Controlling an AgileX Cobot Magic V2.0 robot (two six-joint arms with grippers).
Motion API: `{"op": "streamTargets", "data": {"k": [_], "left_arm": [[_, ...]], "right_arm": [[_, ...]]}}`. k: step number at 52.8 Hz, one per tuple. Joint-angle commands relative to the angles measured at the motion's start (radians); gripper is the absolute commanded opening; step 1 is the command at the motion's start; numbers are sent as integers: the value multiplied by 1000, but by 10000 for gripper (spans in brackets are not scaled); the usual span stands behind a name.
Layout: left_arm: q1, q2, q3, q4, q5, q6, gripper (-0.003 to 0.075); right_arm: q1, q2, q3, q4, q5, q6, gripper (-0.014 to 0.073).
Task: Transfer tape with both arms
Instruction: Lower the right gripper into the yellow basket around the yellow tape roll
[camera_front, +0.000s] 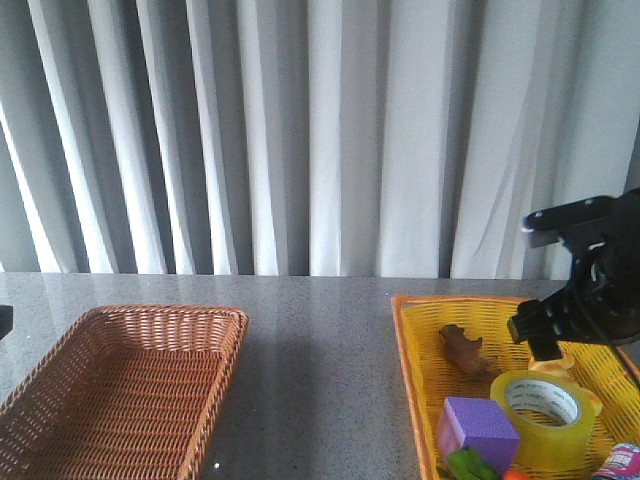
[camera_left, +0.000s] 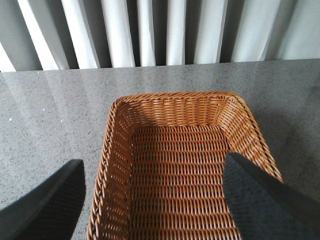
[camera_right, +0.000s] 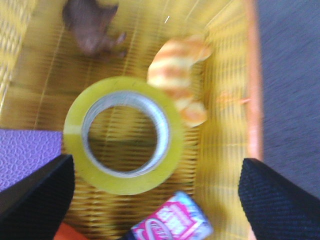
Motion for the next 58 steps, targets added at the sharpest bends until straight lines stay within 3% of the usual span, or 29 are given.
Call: {"op": "streamTargets", "data": {"k": [1,21,58], "left_arm": [[-7,-13,-34,-11,-46,-8,533],[-7,-13,-34,-11,-55,-8,533],[-7,-13,-34,-11,-90,-8,533]], "right_arm": [[-24,23,-57,55,1,-35,633],[-231,83,-55,266,-18,-116,598],[-219,226,-65,271,-60,-106,581]]}}
